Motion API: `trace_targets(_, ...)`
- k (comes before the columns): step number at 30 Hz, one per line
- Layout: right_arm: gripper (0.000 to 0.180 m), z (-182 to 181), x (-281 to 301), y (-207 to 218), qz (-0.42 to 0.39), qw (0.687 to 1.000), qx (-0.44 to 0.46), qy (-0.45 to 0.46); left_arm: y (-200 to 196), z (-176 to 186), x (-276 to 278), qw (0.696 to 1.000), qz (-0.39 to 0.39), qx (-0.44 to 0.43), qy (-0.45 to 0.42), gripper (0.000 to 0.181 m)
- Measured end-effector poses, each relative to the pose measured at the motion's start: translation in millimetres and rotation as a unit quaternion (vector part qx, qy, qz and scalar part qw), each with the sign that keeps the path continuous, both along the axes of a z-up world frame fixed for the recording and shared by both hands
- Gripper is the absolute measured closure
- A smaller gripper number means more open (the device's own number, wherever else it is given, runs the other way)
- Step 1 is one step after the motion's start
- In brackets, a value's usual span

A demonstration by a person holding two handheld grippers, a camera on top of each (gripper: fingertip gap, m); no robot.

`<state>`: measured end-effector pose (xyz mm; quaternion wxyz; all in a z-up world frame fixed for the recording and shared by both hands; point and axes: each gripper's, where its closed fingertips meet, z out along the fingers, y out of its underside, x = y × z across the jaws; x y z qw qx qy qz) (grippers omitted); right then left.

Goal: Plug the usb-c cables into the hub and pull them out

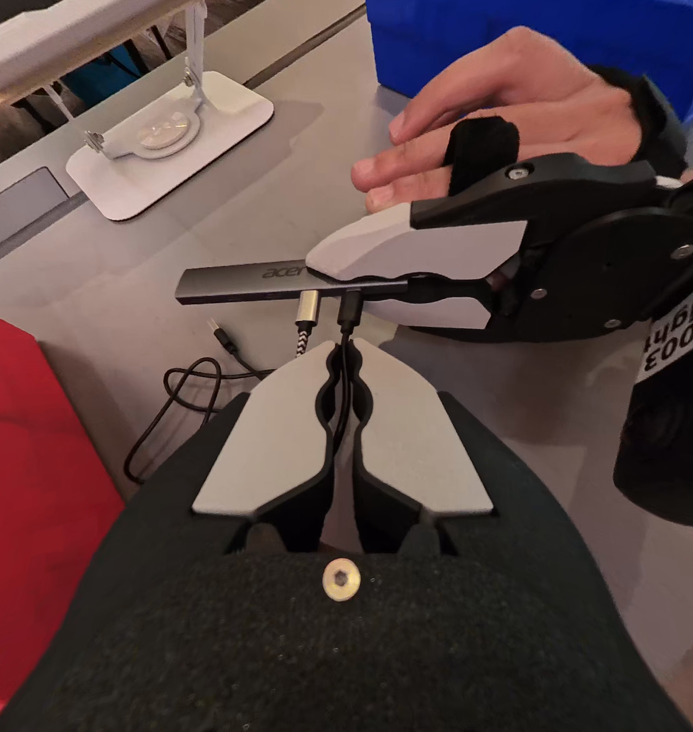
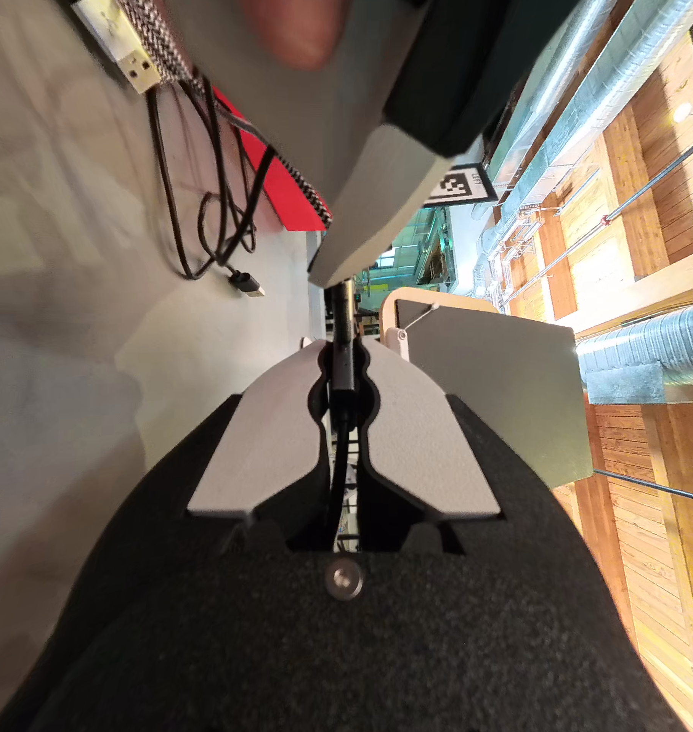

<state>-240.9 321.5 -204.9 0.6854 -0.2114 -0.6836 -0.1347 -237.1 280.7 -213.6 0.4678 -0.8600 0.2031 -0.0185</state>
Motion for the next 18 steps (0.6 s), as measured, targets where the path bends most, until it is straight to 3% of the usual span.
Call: trace_targets(18, 0.17, -9.9, -1.2, 0.2, 0.018, 0.999, -0.021, -0.027, 7.4, -8.1, -20.4, 1.0, 0.022, -0.011, -0.018, 0.179)
